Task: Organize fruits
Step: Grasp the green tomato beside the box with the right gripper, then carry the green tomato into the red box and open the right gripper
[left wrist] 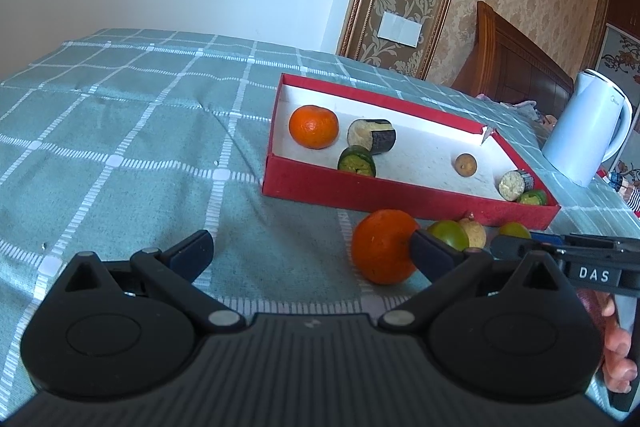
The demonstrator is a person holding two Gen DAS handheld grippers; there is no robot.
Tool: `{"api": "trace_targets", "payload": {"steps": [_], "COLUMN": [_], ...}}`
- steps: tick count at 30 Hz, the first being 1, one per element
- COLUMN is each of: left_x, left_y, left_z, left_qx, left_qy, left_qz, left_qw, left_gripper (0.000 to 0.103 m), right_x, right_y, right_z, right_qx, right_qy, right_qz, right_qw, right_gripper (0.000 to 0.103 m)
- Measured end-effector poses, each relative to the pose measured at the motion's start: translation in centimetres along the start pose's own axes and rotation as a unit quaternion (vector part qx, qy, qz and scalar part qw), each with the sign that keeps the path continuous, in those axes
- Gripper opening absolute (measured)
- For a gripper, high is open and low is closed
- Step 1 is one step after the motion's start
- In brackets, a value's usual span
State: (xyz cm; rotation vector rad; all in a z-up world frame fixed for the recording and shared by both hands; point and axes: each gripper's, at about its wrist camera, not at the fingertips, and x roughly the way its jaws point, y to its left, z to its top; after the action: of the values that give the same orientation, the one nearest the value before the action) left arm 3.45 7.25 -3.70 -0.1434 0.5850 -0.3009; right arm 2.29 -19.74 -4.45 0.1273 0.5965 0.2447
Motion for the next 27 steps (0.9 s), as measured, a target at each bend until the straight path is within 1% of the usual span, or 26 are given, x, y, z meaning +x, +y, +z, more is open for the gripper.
{"api": "trace_targets", "payload": {"steps": [6, 11, 16, 20, 22, 27], "left_x": [0.0, 0.0, 0.0, 0.0, 0.0, 0.0], "left_y": [0.1, 0.1, 0.1, 0.1, 0.1, 0.1], "left_z": [-0.1, -0.1, -0.1, -0.1, 0.0, -0.1], "left_qx": [-0.003, -0.003, -0.003, -0.004, -0.004, -0.004], "left_qy": [0.001, 0.002, 0.002, 0.002, 0.002, 0.002], "left_qz": [-0.002, -0.002, -0.002, -0.002, -0.002, -0.003], "left_qw": [1.0, 1.0, 1.0, 1.0, 1.0, 1.0], "left_gripper": [0.103, 0.103, 0.103, 0.103, 0.103, 0.103], "right_x": [-1.2, -3.1, -3.9, -3.2, -2.1, 1.4], "right_y": [0.1, 0.3, 0.4, 0.2, 0.1, -0.9], "right_z": [-0.6, -0.8, 0.5, 2.3, 3.3, 4.9], "right_qx": [0.003, -0.006, -0.025, -0.038, -0.044, -0.037], "right_qy": [-0.013, -0.05, -0.073, -0.081, -0.076, -0.042], "right_qz": [-0.001, -0.011, -0.026, -0.046, -0.052, -0.06], "right_qw": [1.0, 0.999, 0.997, 0.995, 0.995, 0.997], "right_gripper": [0.033, 0.033, 0.033, 0.033, 0.033, 0.033]}}
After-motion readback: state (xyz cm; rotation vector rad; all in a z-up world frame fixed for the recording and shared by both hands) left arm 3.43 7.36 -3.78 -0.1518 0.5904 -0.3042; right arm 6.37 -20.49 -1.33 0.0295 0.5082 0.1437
